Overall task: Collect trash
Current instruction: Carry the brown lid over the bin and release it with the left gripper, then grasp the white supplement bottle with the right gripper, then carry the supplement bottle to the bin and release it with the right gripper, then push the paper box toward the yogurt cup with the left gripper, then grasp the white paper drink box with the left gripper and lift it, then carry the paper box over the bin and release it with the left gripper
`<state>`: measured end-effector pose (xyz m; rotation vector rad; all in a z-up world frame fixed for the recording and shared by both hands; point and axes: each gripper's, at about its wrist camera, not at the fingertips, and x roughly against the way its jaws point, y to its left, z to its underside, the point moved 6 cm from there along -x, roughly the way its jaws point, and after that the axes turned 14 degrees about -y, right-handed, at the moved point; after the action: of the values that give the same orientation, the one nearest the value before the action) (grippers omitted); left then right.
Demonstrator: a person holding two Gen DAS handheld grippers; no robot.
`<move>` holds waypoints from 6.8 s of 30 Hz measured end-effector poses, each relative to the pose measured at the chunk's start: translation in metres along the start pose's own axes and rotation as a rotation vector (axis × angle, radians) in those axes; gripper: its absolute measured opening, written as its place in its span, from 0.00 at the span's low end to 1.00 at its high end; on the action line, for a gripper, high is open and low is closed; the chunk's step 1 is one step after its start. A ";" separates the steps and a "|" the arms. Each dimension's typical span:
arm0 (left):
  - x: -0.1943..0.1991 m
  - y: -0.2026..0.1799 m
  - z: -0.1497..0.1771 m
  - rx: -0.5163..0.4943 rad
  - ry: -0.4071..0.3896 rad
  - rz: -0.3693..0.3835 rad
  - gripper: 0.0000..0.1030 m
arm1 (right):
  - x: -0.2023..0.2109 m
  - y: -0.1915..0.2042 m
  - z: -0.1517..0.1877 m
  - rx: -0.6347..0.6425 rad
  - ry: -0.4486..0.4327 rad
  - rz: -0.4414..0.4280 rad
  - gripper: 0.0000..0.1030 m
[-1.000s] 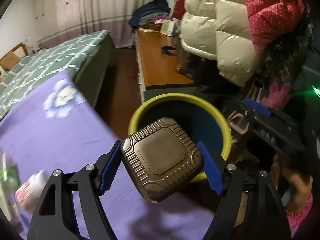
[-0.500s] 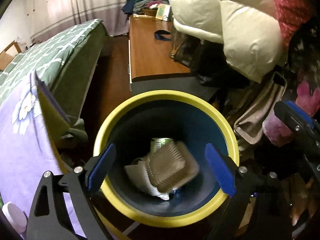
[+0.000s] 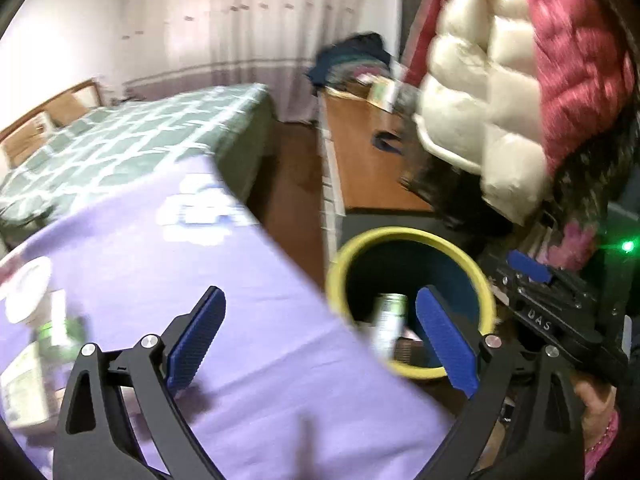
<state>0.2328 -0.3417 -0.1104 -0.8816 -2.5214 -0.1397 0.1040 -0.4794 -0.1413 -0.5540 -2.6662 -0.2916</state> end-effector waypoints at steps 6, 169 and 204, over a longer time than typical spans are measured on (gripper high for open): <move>0.058 0.098 0.000 0.048 -0.095 -0.197 0.94 | -0.005 0.072 0.005 0.046 0.039 -0.141 0.51; 0.040 0.103 0.054 -0.065 0.198 0.035 0.71 | -0.013 0.039 0.007 -0.012 0.043 -0.050 0.84; -0.094 -0.054 -0.002 -0.027 0.142 0.166 0.89 | 0.000 -0.058 0.022 -0.093 0.057 0.058 0.84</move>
<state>0.2647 -0.4381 -0.1483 -1.0485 -2.3098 -0.1773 0.0727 -0.5251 -0.1680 -0.6400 -2.5867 -0.4096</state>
